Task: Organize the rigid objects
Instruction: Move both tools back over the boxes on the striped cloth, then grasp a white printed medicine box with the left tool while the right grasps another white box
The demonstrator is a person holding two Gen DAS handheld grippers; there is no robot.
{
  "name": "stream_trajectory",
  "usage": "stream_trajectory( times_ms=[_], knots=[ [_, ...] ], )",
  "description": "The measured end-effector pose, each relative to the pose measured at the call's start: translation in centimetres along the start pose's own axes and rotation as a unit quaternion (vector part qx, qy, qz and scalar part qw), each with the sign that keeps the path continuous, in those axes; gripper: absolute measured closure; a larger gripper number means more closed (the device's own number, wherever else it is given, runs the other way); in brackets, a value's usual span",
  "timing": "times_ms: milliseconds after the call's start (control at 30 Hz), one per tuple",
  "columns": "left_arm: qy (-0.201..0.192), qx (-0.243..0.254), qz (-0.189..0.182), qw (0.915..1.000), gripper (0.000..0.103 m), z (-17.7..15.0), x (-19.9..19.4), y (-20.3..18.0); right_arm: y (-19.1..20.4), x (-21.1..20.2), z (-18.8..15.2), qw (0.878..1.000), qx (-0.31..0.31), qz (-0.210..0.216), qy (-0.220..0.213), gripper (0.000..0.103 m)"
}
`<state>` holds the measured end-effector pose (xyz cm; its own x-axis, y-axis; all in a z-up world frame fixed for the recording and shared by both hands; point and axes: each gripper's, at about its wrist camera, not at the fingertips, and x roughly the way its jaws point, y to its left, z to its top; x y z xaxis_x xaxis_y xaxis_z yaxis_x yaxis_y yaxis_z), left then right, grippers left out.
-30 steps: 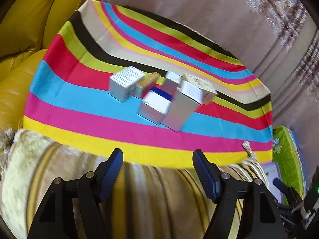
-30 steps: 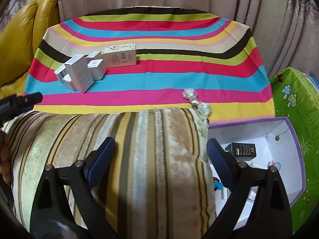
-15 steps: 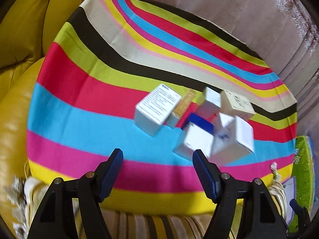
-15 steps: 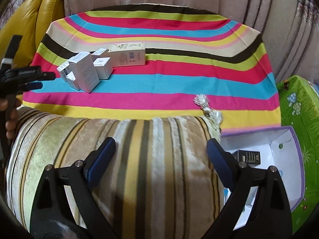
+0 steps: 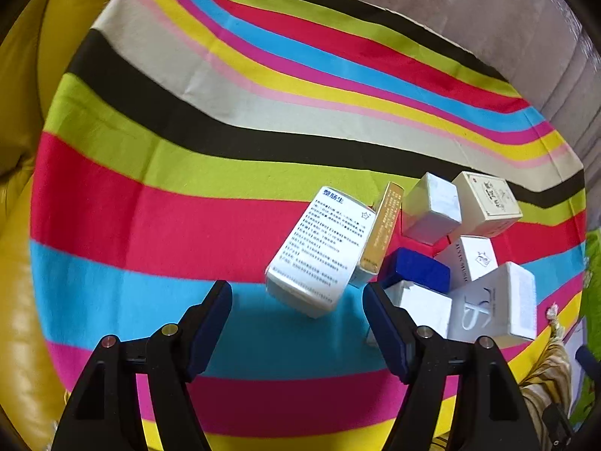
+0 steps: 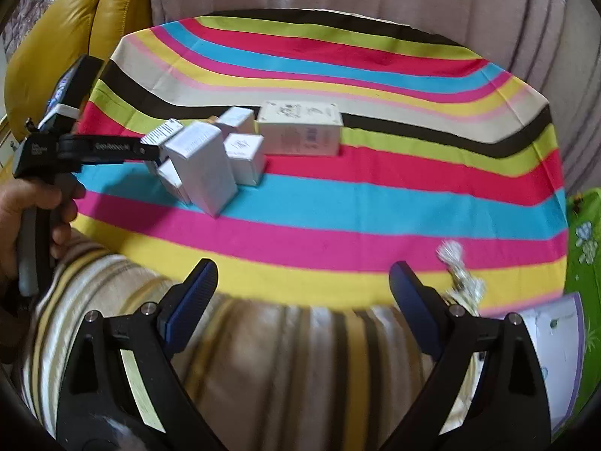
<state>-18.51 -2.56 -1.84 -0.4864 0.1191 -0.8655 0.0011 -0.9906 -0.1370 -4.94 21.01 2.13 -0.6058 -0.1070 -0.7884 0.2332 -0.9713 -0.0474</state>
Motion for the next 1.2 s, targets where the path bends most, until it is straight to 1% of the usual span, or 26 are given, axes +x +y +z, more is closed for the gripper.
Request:
stream_trajectory(
  times_ms=[100,167,200,233,267,400,533,667,800,833,900,1000,1067,1100,1133,1167,1200],
  knots=[
    [-0.002,0.013,-0.002,0.9999,0.031,0.0,0.3,-0.1,1.4,1.0,1.0,1.000,-0.011,0.004,0.001,0.009],
    [-0.004,0.023,-0.006,0.9997,0.042,0.0,0.4,0.0,2.5,1.9,1.8,1.000,-0.024,0.003,0.001,0.009],
    [-0.004,0.027,-0.007,0.9996,0.045,-0.1,0.5,0.0,3.1,2.4,2.1,1.000,-0.029,0.003,0.004,0.009],
    [-0.004,0.029,-0.008,0.9995,0.053,-0.1,0.6,0.0,3.4,2.7,2.4,0.999,-0.031,0.004,0.006,0.009],
    [-0.002,0.031,-0.012,0.9995,0.056,-0.2,0.6,0.1,3.8,3.2,2.7,0.999,-0.035,0.005,0.008,0.009],
    [-0.009,0.030,-0.025,0.9992,0.056,-0.5,0.4,0.8,5.0,4.4,4.1,0.999,-0.039,0.000,0.010,0.009],
    [-0.019,0.017,-0.020,0.9995,0.057,-1.2,-0.1,1.4,5.6,5.0,5.1,1.000,-0.020,0.005,0.004,0.009],
    [-0.030,0.010,-0.024,0.9992,0.057,-1.8,-0.7,2.1,6.4,5.9,5.5,1.000,-0.005,0.009,0.009,0.009],
    [-0.034,0.006,-0.027,0.9990,0.057,-2.6,-1.0,2.5,7.3,6.8,5.9,1.000,-0.004,-0.002,0.012,0.009],
    [-0.035,0.006,-0.026,0.9990,0.057,-2.4,-0.8,2.1,7.3,7.0,6.0,1.000,-0.002,-0.005,0.013,0.009],
    [-0.036,0.007,-0.025,0.9990,0.057,-2.0,-0.6,1.4,7.1,7.6,6.2,1.000,0.010,-0.016,0.017,0.009],
    [-0.041,0.006,-0.023,0.9989,0.057,-1.9,-0.5,1.3,6.6,8.0,6.2,0.999,0.028,-0.031,0.018,0.009],
    [-0.042,0.006,-0.021,0.9989,0.057,-2.1,-0.7,1.2,6.3,8.4,6.3,0.998,0.040,-0.035,0.021,0.009],
    [-0.043,0.006,-0.020,0.9989,0.057,-1.8,-0.1,0.9,6.2,8.4,6.3,0.998,0.043,-0.036,0.021,0.009],
    [-0.043,0.006,-0.019,0.9989,0.057,-1.8,-0.1,0.8,6.2,8.4,6.3,0.998,0.044,-0.037,0.020,0.013],
    [-0.044,0.006,-0.017,0.9989,0.057,-1.9,-0.2,0.8,6.1,8.4,6.3,0.998,0.044,-0.039,0.020,0.023],
    [-0.045,0.004,-0.015,0.9989,0.057,-2.0,-0.3,0.8,6.2,8.5,6.2,0.998,0.043,-0.040,0.021,0.029]
  ],
)
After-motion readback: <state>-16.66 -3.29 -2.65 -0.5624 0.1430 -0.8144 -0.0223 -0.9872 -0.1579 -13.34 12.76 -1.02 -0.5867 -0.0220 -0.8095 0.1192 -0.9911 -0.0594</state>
